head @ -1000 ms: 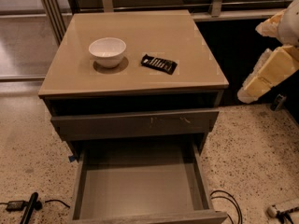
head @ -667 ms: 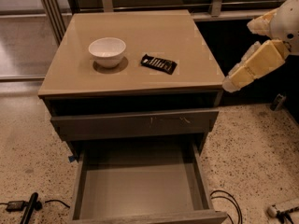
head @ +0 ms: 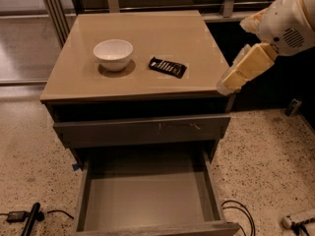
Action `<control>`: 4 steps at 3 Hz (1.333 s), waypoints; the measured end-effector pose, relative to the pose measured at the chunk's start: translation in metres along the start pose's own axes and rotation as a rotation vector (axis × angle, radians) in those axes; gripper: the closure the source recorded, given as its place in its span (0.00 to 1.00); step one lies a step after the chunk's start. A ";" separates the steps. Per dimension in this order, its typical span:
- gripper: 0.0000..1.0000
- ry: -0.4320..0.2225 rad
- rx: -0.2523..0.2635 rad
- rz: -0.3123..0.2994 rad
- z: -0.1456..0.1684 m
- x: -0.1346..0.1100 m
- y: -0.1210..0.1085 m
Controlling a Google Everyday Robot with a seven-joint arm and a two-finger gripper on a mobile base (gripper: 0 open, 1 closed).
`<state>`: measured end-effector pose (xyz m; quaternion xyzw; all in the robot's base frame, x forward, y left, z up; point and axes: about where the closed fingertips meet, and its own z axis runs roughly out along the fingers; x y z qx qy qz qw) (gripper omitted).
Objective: Place rxbar chocolate into middle drawer
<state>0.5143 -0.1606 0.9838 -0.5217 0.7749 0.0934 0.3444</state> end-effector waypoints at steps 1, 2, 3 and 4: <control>0.00 -0.012 0.007 -0.062 0.042 -0.015 -0.018; 0.00 -0.041 0.047 -0.095 0.073 -0.021 -0.035; 0.00 -0.086 0.133 -0.105 0.100 -0.031 -0.051; 0.00 -0.086 0.133 -0.106 0.100 -0.031 -0.051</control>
Offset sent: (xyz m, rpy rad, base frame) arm 0.1077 0.0495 -0.0530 -0.0076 -0.1814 0.0425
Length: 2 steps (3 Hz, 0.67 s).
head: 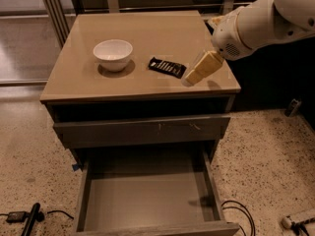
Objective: Place rxbar chocolate into middle drawer
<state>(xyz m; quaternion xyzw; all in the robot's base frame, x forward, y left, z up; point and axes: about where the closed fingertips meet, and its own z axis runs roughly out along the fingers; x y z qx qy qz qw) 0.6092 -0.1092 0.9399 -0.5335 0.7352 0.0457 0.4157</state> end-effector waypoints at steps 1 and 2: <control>0.00 -0.019 -0.011 -0.020 0.015 -0.011 -0.007; 0.00 -0.028 -0.026 -0.024 0.038 -0.015 -0.019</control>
Offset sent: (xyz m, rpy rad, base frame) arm 0.0693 0.0319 -0.0176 0.0227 0.0025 0.0569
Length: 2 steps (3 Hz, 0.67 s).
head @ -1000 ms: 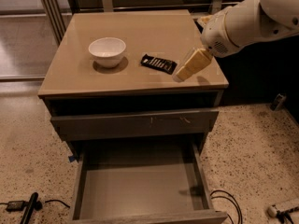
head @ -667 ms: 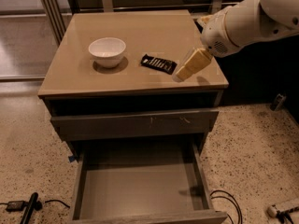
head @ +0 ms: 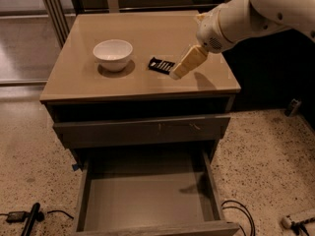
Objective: Place rxbar chocolate into middle drawer
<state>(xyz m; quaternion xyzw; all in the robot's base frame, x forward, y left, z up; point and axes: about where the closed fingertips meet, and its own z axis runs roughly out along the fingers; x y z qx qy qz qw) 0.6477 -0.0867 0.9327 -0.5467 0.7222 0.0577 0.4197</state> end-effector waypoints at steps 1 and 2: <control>0.00 0.009 -0.033 -0.003 0.024 0.003 -0.010; 0.00 0.023 -0.072 -0.011 0.043 0.005 -0.013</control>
Offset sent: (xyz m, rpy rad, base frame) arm 0.0501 0.0192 -0.0388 -0.0386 0.0896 0.0724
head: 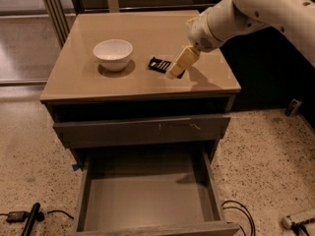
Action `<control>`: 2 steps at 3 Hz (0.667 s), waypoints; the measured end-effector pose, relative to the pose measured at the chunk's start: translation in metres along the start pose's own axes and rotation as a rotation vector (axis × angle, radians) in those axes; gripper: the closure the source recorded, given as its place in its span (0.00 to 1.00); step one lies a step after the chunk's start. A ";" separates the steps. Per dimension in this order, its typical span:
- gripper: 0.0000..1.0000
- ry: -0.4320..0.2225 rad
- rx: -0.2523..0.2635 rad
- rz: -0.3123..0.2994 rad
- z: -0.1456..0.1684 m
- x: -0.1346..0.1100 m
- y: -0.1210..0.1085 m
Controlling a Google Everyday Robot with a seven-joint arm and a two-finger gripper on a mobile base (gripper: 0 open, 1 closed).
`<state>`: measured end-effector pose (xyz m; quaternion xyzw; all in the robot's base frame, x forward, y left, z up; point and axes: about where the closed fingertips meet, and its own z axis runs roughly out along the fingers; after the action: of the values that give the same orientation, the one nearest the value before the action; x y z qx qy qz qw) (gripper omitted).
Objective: Place rxbar chocolate into middle drawer
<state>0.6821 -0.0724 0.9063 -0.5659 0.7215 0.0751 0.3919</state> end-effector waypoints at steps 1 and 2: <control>0.00 0.018 -0.035 -0.012 0.018 0.001 0.001; 0.00 0.033 -0.067 -0.014 0.033 0.002 0.003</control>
Offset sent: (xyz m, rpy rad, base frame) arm 0.0204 0.0223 -0.0362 -0.0472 0.0825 0.0561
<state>0.6954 -0.0551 0.8813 -0.5849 0.7209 0.0872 0.3614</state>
